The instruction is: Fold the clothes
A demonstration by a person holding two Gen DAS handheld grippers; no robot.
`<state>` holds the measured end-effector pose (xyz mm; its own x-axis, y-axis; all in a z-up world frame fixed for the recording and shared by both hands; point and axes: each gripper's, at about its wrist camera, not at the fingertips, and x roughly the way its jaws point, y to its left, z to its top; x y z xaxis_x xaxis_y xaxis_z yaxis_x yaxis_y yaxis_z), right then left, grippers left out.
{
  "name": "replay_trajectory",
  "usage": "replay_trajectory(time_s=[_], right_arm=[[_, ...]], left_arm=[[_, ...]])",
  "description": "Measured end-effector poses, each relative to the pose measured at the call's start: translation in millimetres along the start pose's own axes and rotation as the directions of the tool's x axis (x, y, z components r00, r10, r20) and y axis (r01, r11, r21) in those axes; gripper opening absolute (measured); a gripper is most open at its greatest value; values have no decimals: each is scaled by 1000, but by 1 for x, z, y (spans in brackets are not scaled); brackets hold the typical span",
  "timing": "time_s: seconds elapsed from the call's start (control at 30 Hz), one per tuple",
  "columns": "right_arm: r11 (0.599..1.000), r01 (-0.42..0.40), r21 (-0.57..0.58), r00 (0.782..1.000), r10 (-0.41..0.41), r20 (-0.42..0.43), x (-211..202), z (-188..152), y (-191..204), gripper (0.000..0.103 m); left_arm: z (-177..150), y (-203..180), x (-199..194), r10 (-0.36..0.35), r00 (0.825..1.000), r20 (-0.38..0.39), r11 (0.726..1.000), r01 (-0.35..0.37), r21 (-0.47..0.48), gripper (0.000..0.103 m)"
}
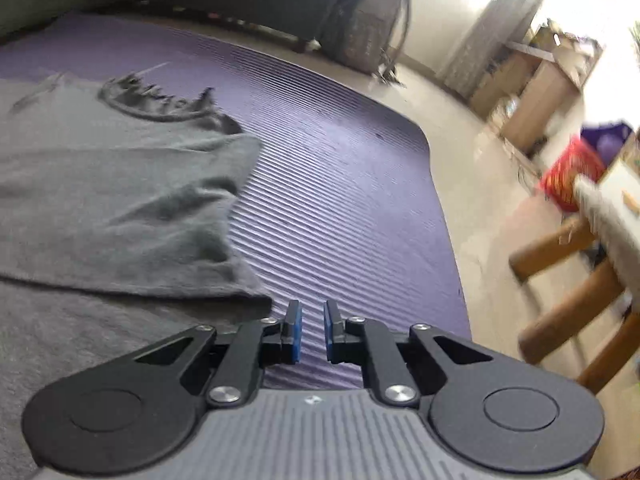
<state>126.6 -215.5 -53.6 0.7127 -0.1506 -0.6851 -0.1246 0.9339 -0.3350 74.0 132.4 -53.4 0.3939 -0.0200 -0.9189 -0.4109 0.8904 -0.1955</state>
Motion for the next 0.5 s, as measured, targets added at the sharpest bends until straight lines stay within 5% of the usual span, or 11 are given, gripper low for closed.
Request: replay_trajectory(time_s=[0.1, 0.3, 0.5], right_arm=[[991, -48, 121, 999, 49, -11, -2, 2, -17, 25], [943, -177, 281, 984, 173, 36, 3, 19, -44, 31], [896, -284, 342, 959, 267, 97, 18, 32, -46, 32]], left_arm=[[6, 3, -6, -15, 999, -37, 999, 14, -30, 60], [23, -25, -25, -19, 999, -29, 985, 24, 169, 78], [18, -60, -16, 46, 999, 24, 875, -52, 482, 80]])
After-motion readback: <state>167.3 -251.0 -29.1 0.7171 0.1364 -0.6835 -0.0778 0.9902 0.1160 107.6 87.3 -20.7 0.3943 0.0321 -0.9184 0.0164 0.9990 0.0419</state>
